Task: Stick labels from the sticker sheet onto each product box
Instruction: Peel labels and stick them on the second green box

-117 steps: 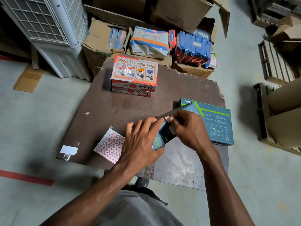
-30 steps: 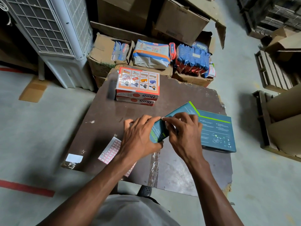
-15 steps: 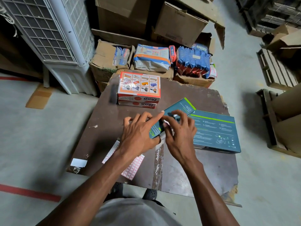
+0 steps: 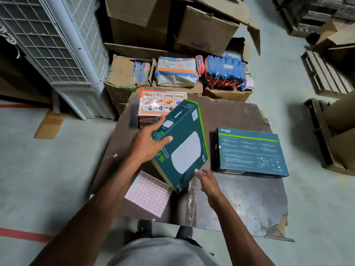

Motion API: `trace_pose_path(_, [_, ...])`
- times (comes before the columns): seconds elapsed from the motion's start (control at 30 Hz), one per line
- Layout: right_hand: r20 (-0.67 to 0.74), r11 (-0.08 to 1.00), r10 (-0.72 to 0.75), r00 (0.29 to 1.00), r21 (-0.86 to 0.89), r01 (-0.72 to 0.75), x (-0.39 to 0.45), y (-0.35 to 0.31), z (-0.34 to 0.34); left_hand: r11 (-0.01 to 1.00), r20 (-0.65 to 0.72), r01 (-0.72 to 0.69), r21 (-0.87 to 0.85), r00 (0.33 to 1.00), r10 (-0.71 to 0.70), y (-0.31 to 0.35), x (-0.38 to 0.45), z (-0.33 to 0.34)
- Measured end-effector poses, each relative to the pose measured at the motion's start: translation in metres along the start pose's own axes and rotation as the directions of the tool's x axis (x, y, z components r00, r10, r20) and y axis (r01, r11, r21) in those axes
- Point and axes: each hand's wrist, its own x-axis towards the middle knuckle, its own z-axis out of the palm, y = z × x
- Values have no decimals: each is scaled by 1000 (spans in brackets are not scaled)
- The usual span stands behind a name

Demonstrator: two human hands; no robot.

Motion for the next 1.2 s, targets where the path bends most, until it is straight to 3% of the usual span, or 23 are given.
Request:
trace_pose_path(0.2, [-103, 986, -80, 991, 135, 94, 34, 8, 3, 907, -8, 126, -402, 990, -141, -27, -4, -20])
trace_pose_path(0.47, [-84, 970, -26, 996, 238, 46, 68, 8, 4, 769, -11, 280, -574, 937, -349, -83, -17, -34])
trace_pose_path(0.6, [-127, 980, -39, 991, 189, 62, 78, 8, 14, 814, 63, 321, -485, 941, -333, -129, -18, -30])
trace_pose_path(0.73, [-165, 990, -89, 982, 92, 105, 92, 6, 26, 860, 78, 428, -278, 902, -424, -208, 3, -18])
trace_pose_path(0.9, [-142, 996, -88, 986, -38, 84, 117, 1, 39, 809, 96, 508, -295, 859, -504, -209, 23, -14])
trace_pose_path(1.13, [-172, 992, -72, 983, -113, 53, 137, 4, 52, 833, 83, 523, -179, 852, -517, -234, 54, 5])
trace_pose_path(1.2, [-187, 988, -67, 980, -150, 39, 141, 7, 56, 844, 60, 515, -150, 857, -512, -270, 68, 20])
